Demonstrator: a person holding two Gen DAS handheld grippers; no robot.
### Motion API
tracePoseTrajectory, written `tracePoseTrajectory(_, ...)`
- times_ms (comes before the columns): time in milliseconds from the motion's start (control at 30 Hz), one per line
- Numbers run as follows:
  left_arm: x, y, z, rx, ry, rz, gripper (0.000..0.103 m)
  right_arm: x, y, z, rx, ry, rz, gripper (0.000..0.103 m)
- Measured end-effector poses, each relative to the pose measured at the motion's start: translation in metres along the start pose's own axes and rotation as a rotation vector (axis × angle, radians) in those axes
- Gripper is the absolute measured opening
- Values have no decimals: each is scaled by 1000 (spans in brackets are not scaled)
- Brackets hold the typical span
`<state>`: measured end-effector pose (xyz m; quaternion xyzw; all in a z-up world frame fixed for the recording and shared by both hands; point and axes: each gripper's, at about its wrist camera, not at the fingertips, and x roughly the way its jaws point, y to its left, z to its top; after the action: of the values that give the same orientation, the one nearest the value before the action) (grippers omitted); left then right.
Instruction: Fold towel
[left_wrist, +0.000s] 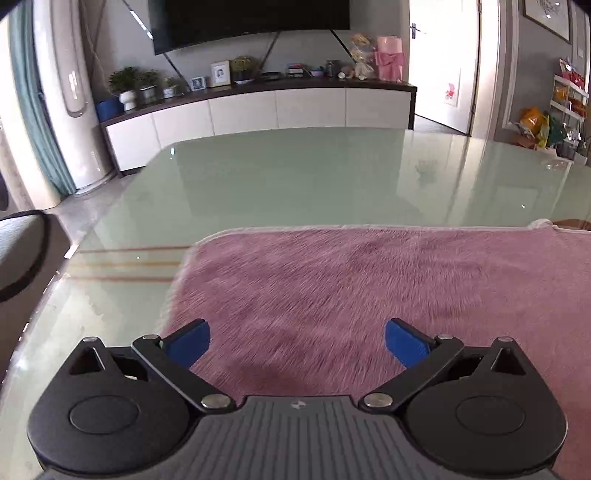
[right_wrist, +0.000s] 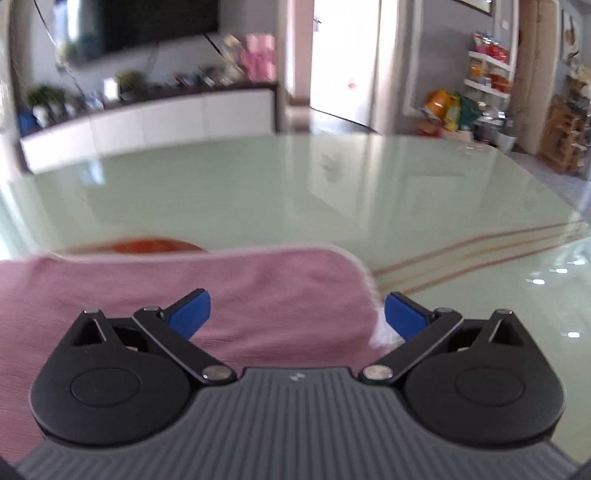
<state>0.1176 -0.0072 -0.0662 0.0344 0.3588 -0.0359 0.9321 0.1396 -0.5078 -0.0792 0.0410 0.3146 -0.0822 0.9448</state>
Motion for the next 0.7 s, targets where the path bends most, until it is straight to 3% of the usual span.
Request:
tracePoseTrajectory(133,-26,1,-22,24,16,-35,102,-27,49,-18,-106,41,83,103)
tracePoseTrajectory(267,-27,11,-38,10,47,-39,103,-42,73,-41,-212,95,73,103)
tracePoseTrajectory(433,-31,28,-45,1,45,-26,103,-37,43,-55,-104,246,46,103)
tracePoseTrajectory(633,-49,50,-60,-57,69,34,103,-45,-16,-51,88,274,-156,103)
tracePoseTrajectory(700,-60,59,-64,-104,79,60,102,-58,-15,-49,110,228,-146,103)
